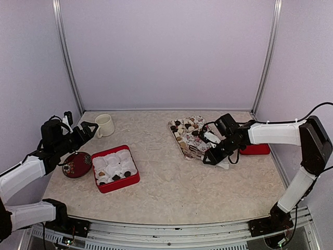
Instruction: Pack the chocolate
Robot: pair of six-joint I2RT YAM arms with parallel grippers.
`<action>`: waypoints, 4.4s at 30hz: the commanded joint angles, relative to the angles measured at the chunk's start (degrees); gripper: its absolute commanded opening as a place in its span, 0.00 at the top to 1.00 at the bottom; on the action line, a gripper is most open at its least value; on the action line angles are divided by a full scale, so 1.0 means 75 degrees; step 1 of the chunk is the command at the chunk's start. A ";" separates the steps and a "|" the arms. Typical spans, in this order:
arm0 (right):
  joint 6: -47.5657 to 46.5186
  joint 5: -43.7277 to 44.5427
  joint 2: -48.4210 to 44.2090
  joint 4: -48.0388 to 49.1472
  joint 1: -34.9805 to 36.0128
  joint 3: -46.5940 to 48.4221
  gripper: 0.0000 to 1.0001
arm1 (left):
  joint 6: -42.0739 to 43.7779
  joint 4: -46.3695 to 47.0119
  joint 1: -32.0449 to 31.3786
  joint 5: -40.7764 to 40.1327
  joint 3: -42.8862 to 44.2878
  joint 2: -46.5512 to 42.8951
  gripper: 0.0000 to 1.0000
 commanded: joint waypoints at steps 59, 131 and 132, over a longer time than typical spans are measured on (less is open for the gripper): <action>-0.0517 -0.1188 0.3556 -0.0792 0.3377 0.6315 0.72 | 0.0137 0.0019 0.0096 -0.0083 0.0211 -0.0061 0.01; 0.0331 0.0043 -0.0925 0.0188 0.0206 0.0171 0.60 | 0.0087 0.0153 0.0151 0.0116 0.0214 0.0086 0.01; 0.0343 0.0101 -0.0940 0.0179 0.0172 0.0008 0.60 | 0.0087 0.0149 0.0152 0.0122 0.0220 0.0097 0.01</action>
